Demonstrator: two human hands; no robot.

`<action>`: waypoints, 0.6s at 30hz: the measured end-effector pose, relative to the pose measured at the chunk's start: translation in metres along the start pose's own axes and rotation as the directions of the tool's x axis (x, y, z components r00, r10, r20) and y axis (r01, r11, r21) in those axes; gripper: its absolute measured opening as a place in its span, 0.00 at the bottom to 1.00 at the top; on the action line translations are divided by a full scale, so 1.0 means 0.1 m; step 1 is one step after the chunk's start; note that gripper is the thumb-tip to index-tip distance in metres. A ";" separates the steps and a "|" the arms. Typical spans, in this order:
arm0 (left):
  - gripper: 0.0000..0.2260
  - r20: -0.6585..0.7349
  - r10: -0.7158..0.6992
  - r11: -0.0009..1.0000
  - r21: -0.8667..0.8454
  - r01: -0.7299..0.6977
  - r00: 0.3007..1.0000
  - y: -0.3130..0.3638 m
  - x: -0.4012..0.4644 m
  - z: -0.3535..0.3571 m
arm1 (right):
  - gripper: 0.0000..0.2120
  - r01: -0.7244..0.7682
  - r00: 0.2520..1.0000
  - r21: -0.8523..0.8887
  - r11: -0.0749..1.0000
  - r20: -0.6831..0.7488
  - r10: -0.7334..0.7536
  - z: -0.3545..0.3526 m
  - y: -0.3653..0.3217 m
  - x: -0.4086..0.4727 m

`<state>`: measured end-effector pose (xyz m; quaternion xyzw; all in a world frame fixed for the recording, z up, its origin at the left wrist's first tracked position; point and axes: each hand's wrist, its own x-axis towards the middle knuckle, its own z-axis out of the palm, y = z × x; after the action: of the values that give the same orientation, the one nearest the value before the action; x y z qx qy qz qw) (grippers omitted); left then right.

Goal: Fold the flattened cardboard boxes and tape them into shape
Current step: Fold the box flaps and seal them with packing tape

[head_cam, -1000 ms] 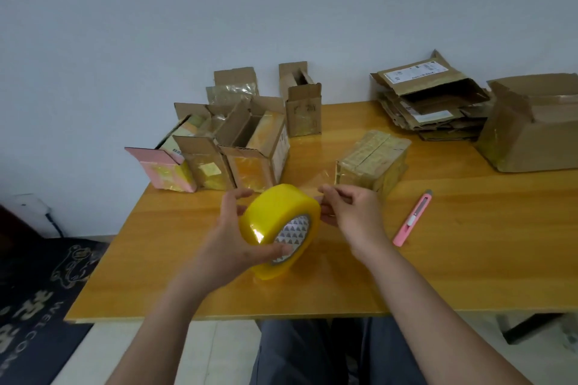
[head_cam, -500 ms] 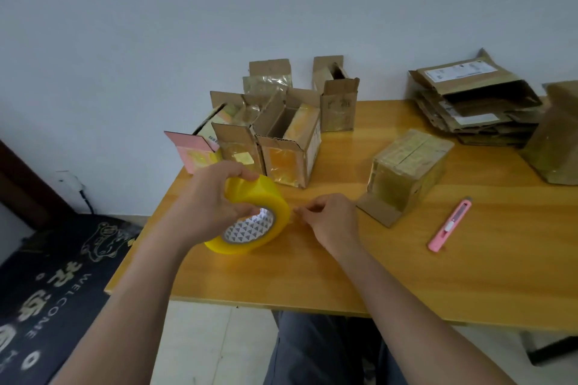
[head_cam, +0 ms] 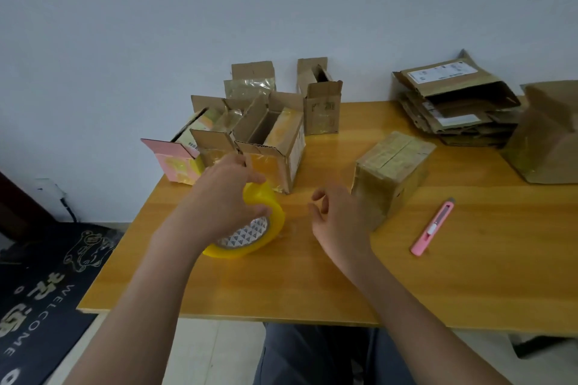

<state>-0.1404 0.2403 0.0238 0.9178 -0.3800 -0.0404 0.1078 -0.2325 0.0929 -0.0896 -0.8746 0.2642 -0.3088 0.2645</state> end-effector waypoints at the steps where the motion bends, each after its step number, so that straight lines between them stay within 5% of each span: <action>1: 0.23 -0.058 0.026 1.000 -0.013 -0.027 0.998 0.08 0.02 0.02 | 0.05 0.095 0.980 0.004 0.995 -0.177 -0.093 -0.11 0.04 -0.01; 3: 0.18 -0.191 0.125 0.983 -0.111 -0.148 0.974 0.30 0.08 0.09 | 0.03 0.189 0.874 -0.049 0.981 -0.448 -0.191 -0.31 0.14 -0.01; 5: 0.18 -0.226 0.212 0.945 -0.201 -0.258 0.951 0.58 0.19 0.20 | 0.10 0.151 0.841 -0.070 0.986 -0.515 -0.165 -0.50 0.31 0.03; 9: 0.27 -0.108 0.290 0.892 -0.328 -0.310 0.951 1.06 0.51 0.50 | 0.26 0.041 0.975 -0.052 0.998 -0.216 -0.051 -0.70 0.76 0.14; 13: 0.29 -0.067 0.335 0.836 -0.439 -0.329 0.940 1.18 0.78 0.86 | 0.21 0.061 0.990 -0.017 0.998 -0.125 -0.062 -0.82 1.03 0.23; 18: 0.26 -0.221 0.312 0.768 -0.514 -0.382 0.924 1.21 0.93 1.17 | 0.21 0.099 0.995 0.031 0.995 -0.029 -0.098 -1.00 1.25 0.35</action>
<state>-0.1763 0.0719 -0.0620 0.7625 -0.5080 -0.0705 0.3944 -0.3147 -0.0494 -0.0868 -0.8779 0.2192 -0.3375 0.2594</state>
